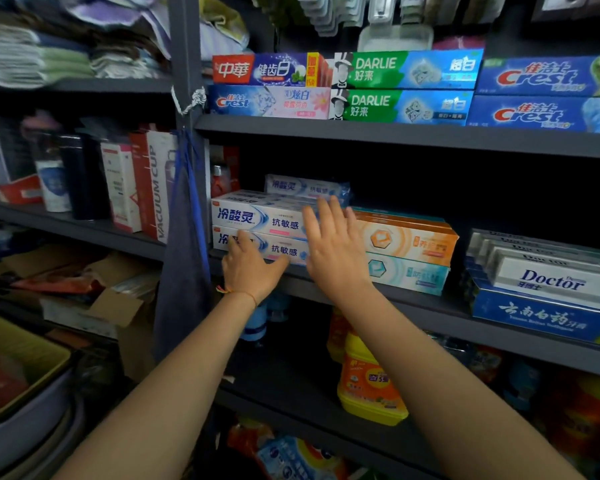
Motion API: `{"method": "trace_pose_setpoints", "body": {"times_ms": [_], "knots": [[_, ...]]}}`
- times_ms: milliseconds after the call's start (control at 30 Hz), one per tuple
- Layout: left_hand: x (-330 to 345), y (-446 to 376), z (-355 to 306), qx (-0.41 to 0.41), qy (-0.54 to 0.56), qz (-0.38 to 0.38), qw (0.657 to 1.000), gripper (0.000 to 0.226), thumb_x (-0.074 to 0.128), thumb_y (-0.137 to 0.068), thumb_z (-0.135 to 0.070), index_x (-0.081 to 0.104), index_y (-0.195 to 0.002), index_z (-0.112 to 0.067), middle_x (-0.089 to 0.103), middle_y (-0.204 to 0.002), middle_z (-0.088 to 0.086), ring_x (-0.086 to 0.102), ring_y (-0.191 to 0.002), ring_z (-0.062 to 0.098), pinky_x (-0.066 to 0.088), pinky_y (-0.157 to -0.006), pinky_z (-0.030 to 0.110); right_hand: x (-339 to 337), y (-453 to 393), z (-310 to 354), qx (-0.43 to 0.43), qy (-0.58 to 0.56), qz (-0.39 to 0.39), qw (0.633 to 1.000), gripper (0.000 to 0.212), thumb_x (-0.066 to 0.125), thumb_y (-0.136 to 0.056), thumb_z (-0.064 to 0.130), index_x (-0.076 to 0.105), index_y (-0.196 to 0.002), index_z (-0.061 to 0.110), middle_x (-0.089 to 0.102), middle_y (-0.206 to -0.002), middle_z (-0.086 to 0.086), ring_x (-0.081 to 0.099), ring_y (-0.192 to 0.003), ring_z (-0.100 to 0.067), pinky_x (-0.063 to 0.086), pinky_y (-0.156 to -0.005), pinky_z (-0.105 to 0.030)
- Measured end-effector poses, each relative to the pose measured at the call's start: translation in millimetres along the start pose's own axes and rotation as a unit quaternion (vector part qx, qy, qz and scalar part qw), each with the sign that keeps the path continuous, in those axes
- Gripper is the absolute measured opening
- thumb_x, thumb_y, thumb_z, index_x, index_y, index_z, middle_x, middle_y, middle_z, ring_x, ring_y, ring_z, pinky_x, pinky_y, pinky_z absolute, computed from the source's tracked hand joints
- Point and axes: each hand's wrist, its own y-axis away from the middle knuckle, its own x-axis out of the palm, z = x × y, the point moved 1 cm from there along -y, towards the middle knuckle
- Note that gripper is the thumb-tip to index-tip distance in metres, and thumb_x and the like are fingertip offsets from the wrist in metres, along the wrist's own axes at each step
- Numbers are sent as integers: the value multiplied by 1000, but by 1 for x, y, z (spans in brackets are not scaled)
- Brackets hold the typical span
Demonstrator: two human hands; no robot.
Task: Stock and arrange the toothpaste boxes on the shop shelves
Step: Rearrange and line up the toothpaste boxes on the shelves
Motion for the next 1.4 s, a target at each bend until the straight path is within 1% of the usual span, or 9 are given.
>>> {"method": "trace_pose_setpoints", "body": {"times_ms": [167, 333, 633, 767, 900, 1033, 1133, 1267, 1400], "knots": [[-3, -4, 8, 13, 18, 23, 999, 100, 63, -73, -62, 22, -147, -8, 29, -150, 22, 36, -134, 43, 32, -112, 50, 15, -27, 12, -28, 64, 95, 993, 90, 61, -91, 43, 8, -154, 9, 27, -155, -19, 23, -145, -37, 13, -118, -53], [2, -5, 12, 25, -2, 22, 999, 105, 65, -80, -57, 10, -154, -8, 13, -159, 26, 19, -146, 40, 17, -120, 48, 27, -23, 10, -21, 104, 57, 993, 81, 70, -80, 33, 32, -148, 9, 51, -137, -16, 47, -128, -35, 31, -112, -52], [-1, -5, 11, 31, -10, 33, 999, 101, 61, -86, -57, 4, -157, -13, 4, -162, 23, 13, -148, 39, 14, -121, 49, 17, -27, 8, -28, 51, 54, 997, 71, 62, -88, 35, 31, -147, 9, 48, -139, -15, 43, -130, -34, 27, -114, -51], [-3, -6, -14, 149, -22, -33, 988, 89, 61, -89, -45, 13, -157, -14, 2, -164, 16, 5, -151, 32, 9, -122, 47, -1, -28, -25, 33, -16, -27, 999, 58, 57, -88, 33, 46, -137, 4, 57, -129, -15, 51, -123, -33, 33, -111, -50], [-5, -18, -62, 296, -65, -43, 952, 63, 34, -95, -36, 26, -155, -18, 19, -164, 6, 10, -152, 23, 2, -123, 43, -18, -28, -84, 117, -37, 88, 989, 46, 37, -99, 36, 49, -135, 9, 56, -132, -14, 50, -122, -33, 31, -107, -44], [-3, -35, -85, 280, -162, 58, 944, 76, 20, -87, -54, 30, -154, -19, 23, -163, 4, 14, -151, 20, 2, -123, 42, -26, -21, -98, 114, -97, 200, 968, 55, 30, -99, 53, 54, -133, 17, 55, -133, -12, 52, -119, -31, 37, -100, -42], [-6, -37, -88, 274, -203, 72, 937, 96, 16, -71, -73, 49, -143, -17, 45, -151, 8, 38, -140, 23, 20, -116, 37, -24, -15, -96, 92, -88, 191, 973, 54, 34, -98, 54, 54, -132, 18, 58, -128, -9, 54, -115, -29, 40, -96, -40], [-8, -38, -86, 279, -198, 73, 937, 86, 36, -61, -80, 65, -118, -21, 66, -124, 6, 59, -111, 26, 41, -93, 33, -22, -15, -96, 84, -83, 188, 975, 48, 36, -100, 49, 55, -129, 16, 58, -126, -9, 55, -113, -28, 41, -93, -39], [-5, -36, -84, 278, -197, 71, 937, 73, 59, -72, -75, 63, -121, -20, 65, -126, 6, 59, -113, 25, 41, -93, 33, -21, -15, -96, 74, -81, 187, 976, 46, 35, -101, 47, 55, -128, 16, 60, -125, -8, 57, -111, -27, 43, -90, -39]]}}
